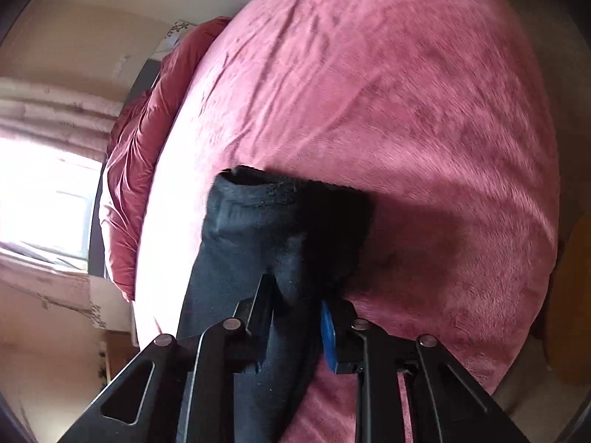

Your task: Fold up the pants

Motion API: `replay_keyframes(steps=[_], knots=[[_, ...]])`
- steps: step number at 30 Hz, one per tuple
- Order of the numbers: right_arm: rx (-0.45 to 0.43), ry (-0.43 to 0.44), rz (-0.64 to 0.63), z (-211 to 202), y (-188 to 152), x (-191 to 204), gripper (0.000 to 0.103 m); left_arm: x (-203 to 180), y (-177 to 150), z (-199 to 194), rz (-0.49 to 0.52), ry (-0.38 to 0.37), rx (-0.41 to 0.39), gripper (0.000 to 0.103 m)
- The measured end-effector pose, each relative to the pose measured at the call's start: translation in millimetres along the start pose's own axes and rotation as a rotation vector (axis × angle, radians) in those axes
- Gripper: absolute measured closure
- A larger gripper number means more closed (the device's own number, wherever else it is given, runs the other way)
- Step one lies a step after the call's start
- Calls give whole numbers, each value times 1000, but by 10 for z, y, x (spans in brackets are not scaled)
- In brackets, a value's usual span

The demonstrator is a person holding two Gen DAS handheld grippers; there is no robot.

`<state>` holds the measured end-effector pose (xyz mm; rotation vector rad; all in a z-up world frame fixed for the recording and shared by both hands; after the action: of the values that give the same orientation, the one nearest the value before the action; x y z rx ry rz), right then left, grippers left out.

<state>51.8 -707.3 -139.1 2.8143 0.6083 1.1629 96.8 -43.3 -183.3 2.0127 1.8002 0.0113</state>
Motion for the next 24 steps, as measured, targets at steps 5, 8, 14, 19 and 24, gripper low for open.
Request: replay_keyframes(steps=[5,8,14,19,24], knots=[[-51,52,-158,-256,-20,453,88,39,12,-11,-5,-12,0,60],[-59,111,-314,-467,-129,897,88,66,28,-26,-25,-26,0,60],[-22,231,-644,-739,-815,1873,88,200,102,-145,-107,-88,-1,62],[115,301,-871,-656,-1798,2451,88,252,172,-344,-164,-183,-45,67],[293,257,-1072,-239,-2853,2601,88,294,208,-464,-225,-308,-62,67]])
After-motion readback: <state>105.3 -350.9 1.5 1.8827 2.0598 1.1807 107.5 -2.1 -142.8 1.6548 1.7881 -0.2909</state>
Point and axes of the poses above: each gripper's, at about its wrist camera, not at the fingertips, and z roughly the way its jaws point, x to its left, y to its top, the point moved 7 cm from there along z, roughly the way its jaws point, and after that the axes turned 5 degrees about -y, right-handed, at the moved point
